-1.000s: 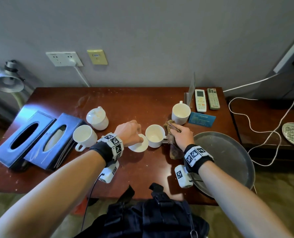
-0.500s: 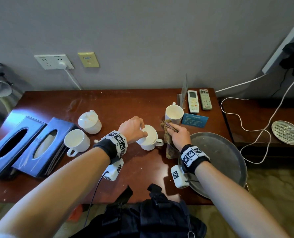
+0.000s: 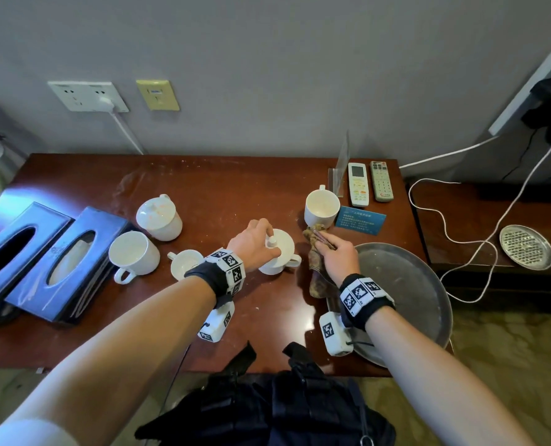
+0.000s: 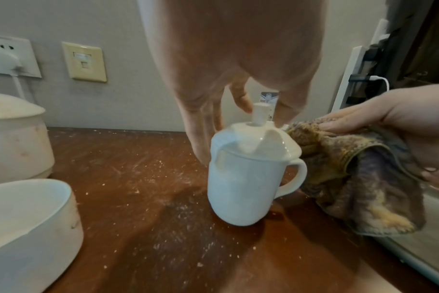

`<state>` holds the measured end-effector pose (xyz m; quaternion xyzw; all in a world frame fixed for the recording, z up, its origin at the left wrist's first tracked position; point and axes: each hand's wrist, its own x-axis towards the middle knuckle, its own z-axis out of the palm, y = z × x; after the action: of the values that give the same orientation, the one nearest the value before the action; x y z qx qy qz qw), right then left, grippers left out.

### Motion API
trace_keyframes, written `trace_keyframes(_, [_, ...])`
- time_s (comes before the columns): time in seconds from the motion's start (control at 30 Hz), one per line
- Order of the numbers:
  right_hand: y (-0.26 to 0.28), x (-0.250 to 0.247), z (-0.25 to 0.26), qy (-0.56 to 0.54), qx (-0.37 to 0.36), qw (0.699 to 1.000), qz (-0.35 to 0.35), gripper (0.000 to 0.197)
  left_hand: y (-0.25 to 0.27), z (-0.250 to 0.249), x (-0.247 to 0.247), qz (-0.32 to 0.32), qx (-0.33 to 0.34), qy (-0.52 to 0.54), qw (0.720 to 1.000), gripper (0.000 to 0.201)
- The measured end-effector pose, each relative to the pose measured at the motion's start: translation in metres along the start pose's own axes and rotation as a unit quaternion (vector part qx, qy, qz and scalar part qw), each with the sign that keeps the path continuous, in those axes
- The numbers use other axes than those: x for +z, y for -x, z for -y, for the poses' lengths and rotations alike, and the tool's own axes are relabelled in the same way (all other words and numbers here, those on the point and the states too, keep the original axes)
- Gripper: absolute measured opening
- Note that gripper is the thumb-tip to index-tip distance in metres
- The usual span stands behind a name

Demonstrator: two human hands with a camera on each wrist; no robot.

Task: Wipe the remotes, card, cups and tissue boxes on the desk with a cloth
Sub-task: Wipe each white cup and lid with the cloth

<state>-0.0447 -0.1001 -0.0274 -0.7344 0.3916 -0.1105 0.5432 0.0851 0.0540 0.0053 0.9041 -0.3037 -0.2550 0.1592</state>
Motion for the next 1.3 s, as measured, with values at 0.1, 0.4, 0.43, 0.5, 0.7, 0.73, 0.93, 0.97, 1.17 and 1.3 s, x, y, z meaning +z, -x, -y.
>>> trace_keyframes(0.1, [0.001, 0.002, -0.003, 0.006, 0.003, 1.0, -0.002, 0.032, 0.002, 0.004, 0.01, 0.042, 0.01, 0.012, 0.999, 0.075])
trace_keyframes(0.4, [0.003, -0.004, -0.007, -0.011, 0.004, 1.0, -0.015, 0.034, -0.006, 0.007, 0.013, 0.028, 0.001, 0.01, 1.0, 0.077])
trace_keyframes(0.43, [0.002, -0.004, -0.008, -0.014, 0.009, 1.0, -0.016, 0.035, -0.007, 0.009, 0.014, 0.025, 0.003, 0.006, 1.0, 0.078])
trace_keyframes(0.5, [0.001, -0.005, -0.007, -0.017, 0.01, 1.0, -0.016, 0.035, -0.01, 0.011, 0.017, 0.012, 0.007, 0.002, 1.0, 0.08])
trace_keyframes(0.7, [-0.001, -0.013, -0.004, -0.018, 0.0, 1.0, -0.025, 0.035, -0.025, 0.006, 0.019, -0.023, 0.002, 0.005, 1.0, 0.085])
trace_keyframes(0.73, [-0.002, -0.015, -0.004, -0.022, -0.002, 0.999, -0.028, 0.035, -0.029, 0.005, 0.018, -0.026, 0.001, 0.008, 1.0, 0.085])
trace_keyframes(0.93, [-0.005, -0.025, 0.001, -0.05, -0.021, 0.997, -0.06, 0.035, -0.055, -0.008, 0.013, -0.036, -0.013, 0.036, 0.999, 0.081])
trace_keyframes(0.97, [-0.005, -0.026, 0.002, -0.053, -0.019, 0.996, -0.062, 0.035, -0.059, -0.01, 0.011, -0.035, -0.016, 0.036, 0.999, 0.08])
trace_keyframes(1.17, [-0.012, -0.031, 0.008, -0.074, -0.001, 0.995, -0.069, 0.036, -0.075, -0.022, 0.01, -0.05, -0.027, 0.054, 0.997, 0.075])
trace_keyframes(1.3, [-0.013, -0.035, 0.006, -0.075, -0.002, 0.994, -0.077, 0.036, -0.078, -0.024, 0.013, -0.057, -0.025, 0.054, 0.997, 0.076])
